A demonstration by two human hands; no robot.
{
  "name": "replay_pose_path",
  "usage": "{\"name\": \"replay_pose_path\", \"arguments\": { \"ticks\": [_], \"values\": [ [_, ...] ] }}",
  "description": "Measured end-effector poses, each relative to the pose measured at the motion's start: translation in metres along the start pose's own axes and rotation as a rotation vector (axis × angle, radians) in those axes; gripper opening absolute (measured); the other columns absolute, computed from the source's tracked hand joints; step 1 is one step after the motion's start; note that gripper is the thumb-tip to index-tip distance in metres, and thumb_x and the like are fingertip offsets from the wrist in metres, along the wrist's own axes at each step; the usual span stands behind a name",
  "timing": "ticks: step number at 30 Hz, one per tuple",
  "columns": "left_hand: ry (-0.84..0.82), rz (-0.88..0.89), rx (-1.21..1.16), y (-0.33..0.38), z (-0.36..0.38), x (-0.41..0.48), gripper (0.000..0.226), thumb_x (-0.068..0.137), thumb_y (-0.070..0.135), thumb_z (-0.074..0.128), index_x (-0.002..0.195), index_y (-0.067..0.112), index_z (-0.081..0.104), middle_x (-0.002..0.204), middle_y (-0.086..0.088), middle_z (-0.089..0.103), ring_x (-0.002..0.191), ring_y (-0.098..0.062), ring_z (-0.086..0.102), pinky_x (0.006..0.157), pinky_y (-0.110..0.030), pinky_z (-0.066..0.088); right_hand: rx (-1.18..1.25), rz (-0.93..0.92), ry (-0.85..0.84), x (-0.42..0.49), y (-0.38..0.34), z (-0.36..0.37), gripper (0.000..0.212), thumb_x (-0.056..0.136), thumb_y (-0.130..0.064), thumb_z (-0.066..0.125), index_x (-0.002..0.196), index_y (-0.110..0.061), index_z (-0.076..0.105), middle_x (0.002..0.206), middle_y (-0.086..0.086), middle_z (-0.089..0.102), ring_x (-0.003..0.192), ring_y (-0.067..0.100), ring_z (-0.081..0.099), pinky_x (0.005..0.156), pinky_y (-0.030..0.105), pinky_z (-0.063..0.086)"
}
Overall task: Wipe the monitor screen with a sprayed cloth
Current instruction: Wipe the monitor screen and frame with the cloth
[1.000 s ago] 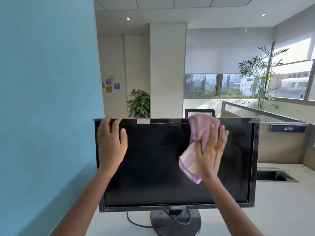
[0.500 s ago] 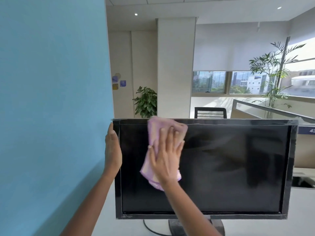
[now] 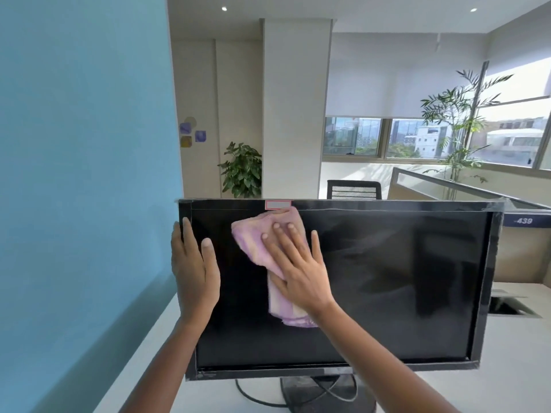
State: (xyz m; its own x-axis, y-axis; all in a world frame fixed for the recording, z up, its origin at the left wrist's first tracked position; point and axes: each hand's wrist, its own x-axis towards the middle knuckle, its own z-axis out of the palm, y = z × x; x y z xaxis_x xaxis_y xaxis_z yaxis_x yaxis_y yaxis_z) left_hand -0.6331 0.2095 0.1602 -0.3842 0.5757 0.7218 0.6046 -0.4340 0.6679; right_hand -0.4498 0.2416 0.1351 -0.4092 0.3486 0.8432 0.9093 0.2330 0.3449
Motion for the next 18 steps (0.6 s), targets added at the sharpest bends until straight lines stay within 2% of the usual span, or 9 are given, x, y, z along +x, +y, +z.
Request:
{"name": "replay_pose_path", "arguments": {
  "ticks": [3, 6, 8, 10, 12, 13, 15, 18],
  "values": [
    [-0.003, 0.004, 0.191, 0.000, 0.013, -0.013, 0.067, 0.090, 0.044, 0.015, 0.144, 0.002, 0.014, 0.153, -0.020, 0.014, 0.141, -0.034, 0.017, 0.113, -0.047, 0.018, -0.072, 0.074, 0.014, -0.026, 0.074, -0.013, 0.058, 0.087, -0.044, 0.040, 0.140, -0.020, 0.033, 0.142, 0.003, 0.045, 0.137, 0.021, 0.029, 0.111, 0.053, 0.017],
    [0.017, -0.007, 0.236, -0.003, 0.021, -0.017, 0.073, 0.089, 0.047, 0.012, 0.143, -0.001, 0.012, 0.154, -0.021, 0.012, 0.142, -0.035, 0.015, 0.114, -0.047, 0.017, -0.071, 0.170, 0.013, -0.057, 0.136, -0.028, 0.059, 0.087, -0.044, 0.040, 0.139, -0.018, 0.034, 0.143, 0.003, 0.041, 0.136, 0.022, 0.028, 0.111, 0.051, 0.013],
    [0.028, -0.016, 0.230, -0.006, 0.024, -0.016, 0.072, 0.089, 0.048, 0.011, 0.144, 0.000, 0.010, 0.154, -0.020, 0.010, 0.142, -0.033, 0.013, 0.115, -0.045, 0.015, -0.066, 0.325, 0.008, -0.079, 0.169, -0.035, 0.060, 0.087, -0.043, 0.039, 0.140, -0.015, 0.034, 0.144, 0.005, 0.040, 0.137, 0.024, 0.028, 0.111, 0.053, 0.014],
    [0.027, -0.002, 0.220, -0.009, 0.024, -0.016, 0.070, 0.090, 0.046, 0.012, 0.144, 0.001, 0.009, 0.155, -0.018, 0.008, 0.143, -0.031, 0.011, 0.115, -0.044, 0.013, 0.008, 0.603, 0.019, -0.104, 0.195, -0.041, 0.064, 0.087, -0.043, 0.036, 0.142, -0.011, 0.033, 0.147, 0.010, 0.038, 0.139, 0.026, 0.027, 0.113, 0.054, 0.013],
    [0.022, 0.022, 0.209, -0.010, 0.023, -0.018, 0.067, 0.092, 0.042, 0.014, 0.144, 0.001, 0.009, 0.155, -0.018, 0.007, 0.144, -0.030, 0.009, 0.115, -0.043, 0.011, 0.133, 0.882, 0.051, -0.125, 0.207, -0.044, 0.069, 0.086, -0.047, 0.030, 0.145, -0.011, 0.025, 0.152, 0.011, 0.028, 0.143, 0.027, 0.018, 0.116, 0.053, 0.010],
    [0.022, 0.030, 0.199, -0.011, 0.022, -0.019, 0.065, 0.092, 0.040, 0.015, 0.144, 0.001, 0.009, 0.155, -0.018, 0.006, 0.144, -0.029, 0.009, 0.115, -0.043, 0.011, 0.178, 0.958, 0.067, -0.133, 0.207, -0.043, 0.071, 0.086, -0.048, 0.028, 0.146, -0.012, 0.021, 0.154, 0.010, 0.024, 0.144, 0.028, 0.014, 0.117, 0.051, 0.009],
    [0.021, 0.028, 0.163, -0.014, 0.021, -0.021, 0.063, 0.093, 0.037, 0.016, 0.144, 0.002, 0.008, 0.156, -0.016, 0.005, 0.144, -0.026, 0.007, 0.116, -0.041, 0.010, 0.243, 1.020, 0.107, -0.140, 0.195, -0.037, 0.071, 0.087, -0.048, 0.027, 0.147, -0.012, 0.018, 0.155, 0.011, 0.020, 0.144, 0.031, 0.011, 0.118, 0.047, 0.009],
    [0.007, -0.004, 0.086, -0.022, 0.018, -0.030, 0.062, 0.092, 0.037, 0.016, 0.145, 0.005, 0.006, 0.157, -0.011, 0.003, 0.143, -0.014, 0.002, 0.116, -0.030, 0.004, 0.372, 1.176, 0.217, -0.133, 0.158, -0.025, 0.072, 0.088, -0.048, 0.027, 0.147, -0.010, 0.016, 0.156, 0.010, 0.016, 0.145, 0.030, 0.007, 0.118, 0.050, 0.012]
  ]
}}
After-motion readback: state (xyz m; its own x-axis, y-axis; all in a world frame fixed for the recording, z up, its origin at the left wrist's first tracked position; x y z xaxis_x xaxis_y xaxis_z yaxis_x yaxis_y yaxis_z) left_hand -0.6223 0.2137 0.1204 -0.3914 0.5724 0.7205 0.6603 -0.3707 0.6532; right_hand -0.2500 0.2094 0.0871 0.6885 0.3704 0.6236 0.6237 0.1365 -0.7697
